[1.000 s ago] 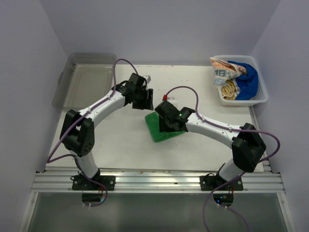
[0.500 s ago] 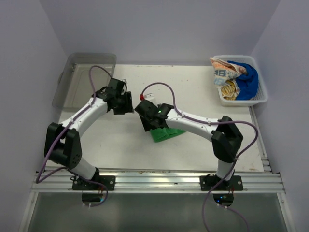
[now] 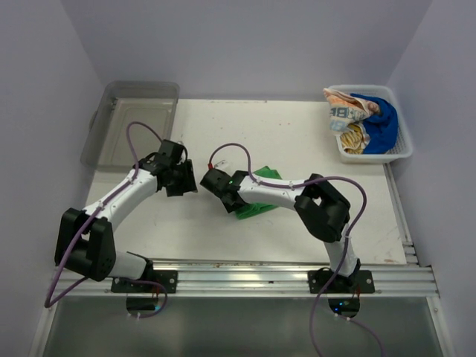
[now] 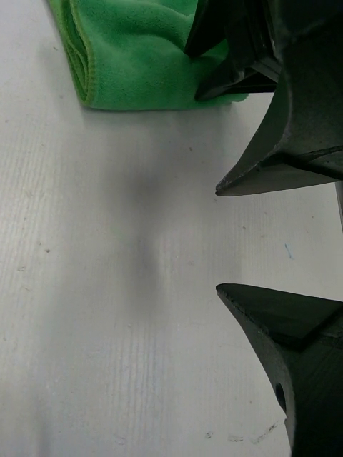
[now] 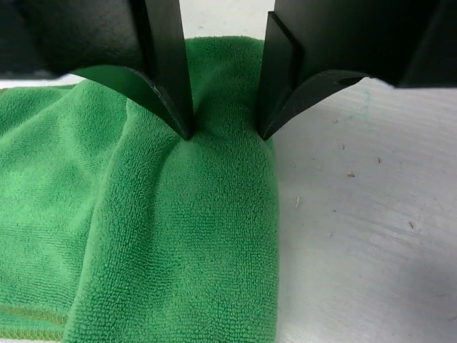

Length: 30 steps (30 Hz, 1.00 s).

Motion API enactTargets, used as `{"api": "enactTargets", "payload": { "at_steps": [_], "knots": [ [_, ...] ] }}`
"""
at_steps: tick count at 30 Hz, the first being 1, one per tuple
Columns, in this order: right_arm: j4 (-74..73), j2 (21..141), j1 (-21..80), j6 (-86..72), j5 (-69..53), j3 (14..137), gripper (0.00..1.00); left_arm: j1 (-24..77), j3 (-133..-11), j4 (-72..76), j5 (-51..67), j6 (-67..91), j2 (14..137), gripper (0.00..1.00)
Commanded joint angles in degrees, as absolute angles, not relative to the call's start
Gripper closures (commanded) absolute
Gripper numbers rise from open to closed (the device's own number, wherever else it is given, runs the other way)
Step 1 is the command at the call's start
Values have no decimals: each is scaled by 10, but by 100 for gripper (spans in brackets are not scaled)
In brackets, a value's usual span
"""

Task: Roll the towels
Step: Roll the towel

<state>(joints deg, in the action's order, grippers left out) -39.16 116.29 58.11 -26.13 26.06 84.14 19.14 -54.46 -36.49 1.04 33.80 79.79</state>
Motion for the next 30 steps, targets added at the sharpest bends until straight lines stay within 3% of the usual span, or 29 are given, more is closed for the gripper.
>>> {"api": "enactTargets", "payload": {
  "at_steps": [1,10,13,14,15,17,20,30],
  "knots": [
    [-367,1166,581,-274,264,837,59,187,-530,-343,3,349,787,44],
    [-356,1187,580,-294,242,842,60,187,-516,-329,11,344,790,40],
    [-359,1194,580,-301,236,847,72,186,-514,-328,14,343,789,40],
    [-360,1193,580,-302,235,848,84,185,-514,-328,14,342,787,40],
    [-360,1191,580,-304,234,848,88,185,-514,-327,15,342,787,40],
    [-361,1183,579,-308,228,851,89,182,-514,-326,17,341,782,40],
    [-368,1173,580,-313,209,860,99,179,-514,-328,19,338,778,40],
    [-333,1126,571,-356,118,860,100,168,-497,-330,26,331,745,38]
  ]
}}
